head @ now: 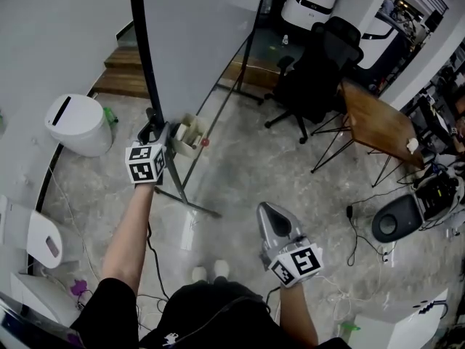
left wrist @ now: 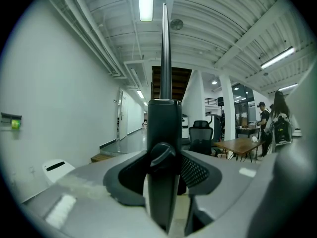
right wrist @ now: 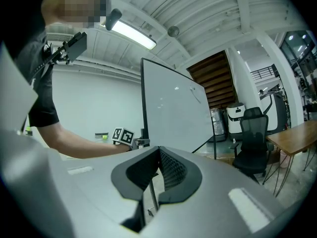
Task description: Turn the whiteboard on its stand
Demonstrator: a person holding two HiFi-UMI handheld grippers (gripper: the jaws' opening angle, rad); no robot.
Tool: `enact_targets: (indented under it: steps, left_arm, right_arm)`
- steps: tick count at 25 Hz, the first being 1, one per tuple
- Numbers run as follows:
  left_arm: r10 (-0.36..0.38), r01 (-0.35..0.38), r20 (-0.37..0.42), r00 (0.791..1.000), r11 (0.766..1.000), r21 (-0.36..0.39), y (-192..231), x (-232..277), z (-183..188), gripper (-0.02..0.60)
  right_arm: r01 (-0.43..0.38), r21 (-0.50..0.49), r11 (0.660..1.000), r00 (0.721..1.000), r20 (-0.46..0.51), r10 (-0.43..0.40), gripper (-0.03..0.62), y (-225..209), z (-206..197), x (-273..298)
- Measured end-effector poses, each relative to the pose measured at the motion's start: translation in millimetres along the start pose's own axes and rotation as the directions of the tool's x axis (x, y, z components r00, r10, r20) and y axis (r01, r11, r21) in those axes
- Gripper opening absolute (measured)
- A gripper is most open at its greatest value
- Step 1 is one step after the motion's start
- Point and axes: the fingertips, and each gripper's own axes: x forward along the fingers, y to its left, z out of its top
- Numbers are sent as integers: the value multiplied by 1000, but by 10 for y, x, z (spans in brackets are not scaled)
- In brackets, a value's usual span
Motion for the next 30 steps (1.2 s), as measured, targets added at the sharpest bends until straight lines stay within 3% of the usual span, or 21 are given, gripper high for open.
enact_targets:
  steps: [15,30]
  left_arm:
    - [11,-11,-11,1000,1000,-5,-166,-196,-68,198]
    - [0,-1,-12,1000,1000,-10,-365,-742,-173,198]
  right_arm:
    - [-6,1,1000,1000,25,6,9,-1,41,-123]
    - [-24,0,1000,999,42,24,9,87,58,-232]
